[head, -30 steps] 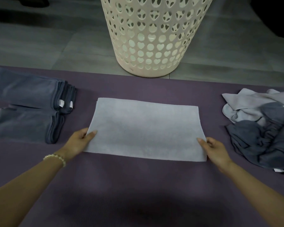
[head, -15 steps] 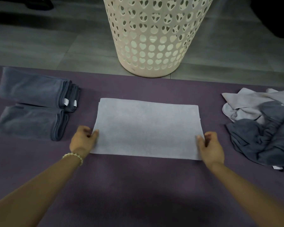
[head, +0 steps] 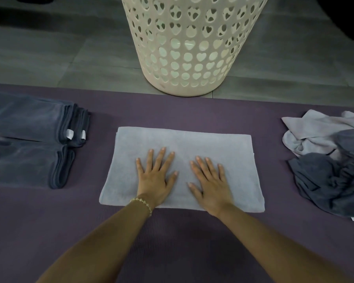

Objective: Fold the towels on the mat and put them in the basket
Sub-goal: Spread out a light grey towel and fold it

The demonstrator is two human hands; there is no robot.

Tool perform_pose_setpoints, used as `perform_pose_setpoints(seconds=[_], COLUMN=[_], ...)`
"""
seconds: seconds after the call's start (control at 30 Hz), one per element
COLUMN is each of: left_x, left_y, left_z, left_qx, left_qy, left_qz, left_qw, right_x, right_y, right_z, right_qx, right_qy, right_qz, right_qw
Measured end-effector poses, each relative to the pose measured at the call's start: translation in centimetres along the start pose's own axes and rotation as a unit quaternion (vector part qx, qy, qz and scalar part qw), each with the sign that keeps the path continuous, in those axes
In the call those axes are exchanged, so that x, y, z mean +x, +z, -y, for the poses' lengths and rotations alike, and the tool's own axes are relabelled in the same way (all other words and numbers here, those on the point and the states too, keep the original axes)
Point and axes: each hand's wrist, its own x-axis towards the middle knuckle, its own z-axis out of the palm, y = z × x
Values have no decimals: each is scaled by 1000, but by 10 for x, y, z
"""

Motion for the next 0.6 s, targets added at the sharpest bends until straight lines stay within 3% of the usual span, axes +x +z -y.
perform_pose_setpoints(seconds=[0.27, 0.43, 0.6], left_x=[5, 6, 14], left_y=[-10, -23, -28], left_z=[38, 65, 21], left_qx=[-4, -30, -33], left_qy=[-121, -172, -14], left_qz=[-3, -21, -46], left_qw=[993, 984, 998], right_x=[-32, -26, 33], right_y=[-16, -32, -46], right_z=[-84, -85, -23], right_qx=[33, 69, 97], right_qy=[132, 158, 62], right_qz=[0, -23, -58], right_qw=[991, 985, 992])
